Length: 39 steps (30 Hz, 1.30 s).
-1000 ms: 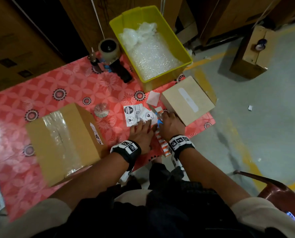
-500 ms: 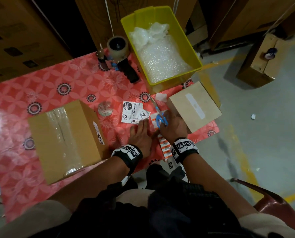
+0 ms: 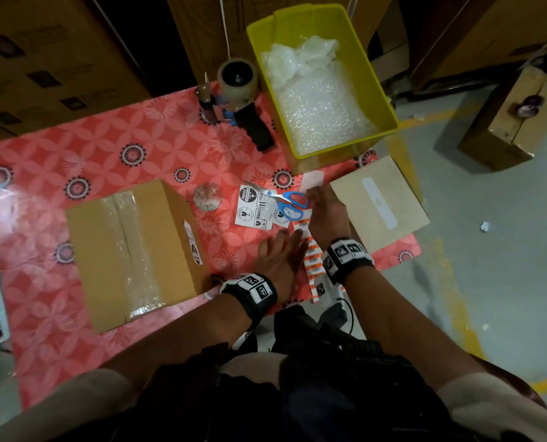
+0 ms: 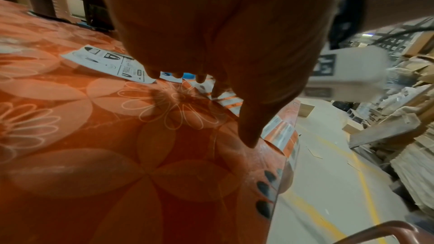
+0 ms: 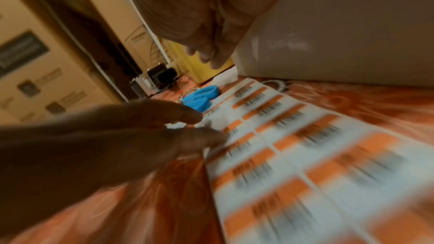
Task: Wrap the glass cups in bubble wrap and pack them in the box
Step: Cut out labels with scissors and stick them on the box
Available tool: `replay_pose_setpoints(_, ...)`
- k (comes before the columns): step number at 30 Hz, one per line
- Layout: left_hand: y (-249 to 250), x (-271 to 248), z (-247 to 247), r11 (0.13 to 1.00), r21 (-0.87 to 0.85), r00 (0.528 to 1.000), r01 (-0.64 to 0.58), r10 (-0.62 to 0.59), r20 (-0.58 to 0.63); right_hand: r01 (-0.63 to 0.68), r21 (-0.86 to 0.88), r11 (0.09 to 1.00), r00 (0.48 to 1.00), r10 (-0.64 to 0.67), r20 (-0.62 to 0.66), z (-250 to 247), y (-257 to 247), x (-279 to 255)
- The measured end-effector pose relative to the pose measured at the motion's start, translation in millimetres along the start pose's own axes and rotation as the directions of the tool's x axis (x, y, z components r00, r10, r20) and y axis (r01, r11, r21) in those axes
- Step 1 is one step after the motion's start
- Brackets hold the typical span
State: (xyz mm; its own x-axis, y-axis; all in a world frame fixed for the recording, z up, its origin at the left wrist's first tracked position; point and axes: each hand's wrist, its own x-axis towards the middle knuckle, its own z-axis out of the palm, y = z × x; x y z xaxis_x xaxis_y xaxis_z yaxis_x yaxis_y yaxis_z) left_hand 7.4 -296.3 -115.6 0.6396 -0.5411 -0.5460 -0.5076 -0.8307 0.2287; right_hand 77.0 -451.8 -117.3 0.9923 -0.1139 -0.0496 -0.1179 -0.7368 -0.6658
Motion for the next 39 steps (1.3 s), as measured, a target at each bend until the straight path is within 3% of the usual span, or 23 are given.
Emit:
replay_pose_setpoints(2, 1.6, 3.3, 0.1, 0.999, 0.018, 0.999, 0.033, -0.033, 0.026, -0.055, -0.002, 0.998, 0.996, 0.055, -0.074, -4.0, 13.6, -21.3)
replay_pose_setpoints(7, 4.8, 4.3, -0.9, 0.999, 0.006, 0.998, 0.036, -0.037, 0.048, -0.087, -0.108, 0.990, 0.995, 0.081, -0.062, 11.4, 33.5, -58.5)
replay_pose_setpoints(14, 12.2, -3.2, 1.5, 0.999, -0.016, 0.998, 0.036, -0.035, 0.053, -0.069, -0.231, 0.971, 0.997, 0.076, 0.021, 23.5, 53.4, -47.3)
replay_pose_setpoints(19, 9.2, -4.8, -2.5, 0.979, -0.174, 0.991, 0.111, -0.122, -0.059, 0.007, -0.244, 0.970, 0.998, 0.008, 0.062, 24.2, 54.2, -36.4)
replay_pose_setpoints(22, 5.3, -2.8, -2.3, 0.969, -0.226, 0.992, 0.101, -0.116, -0.058, 0.017, -0.258, 0.966, 0.995, 0.007, 0.095, 21.9, 51.0, -30.5)
replay_pose_setpoints(27, 10.1, -2.2, 0.7, 0.982, -0.178, 0.994, 0.064, -0.079, -0.075, 0.052, -0.262, 0.964, 0.996, -0.029, 0.089, 11.4, 30.7, -30.0)
replay_pose_setpoints(34, 15.4, -2.5, 11.6, 0.992, -0.113, 0.998, 0.057, -0.054, 0.024, 0.024, -0.373, 0.927, 0.973, 0.064, 0.222, 20.7, 39.7, -21.0)
replay_pose_setpoints(39, 14.9, -3.7, 10.7, 0.992, -0.115, 0.998, 0.050, -0.047, 0.029, 0.046, -0.277, 0.960, 0.989, -0.004, 0.149, 15.6, 33.9, -23.6)
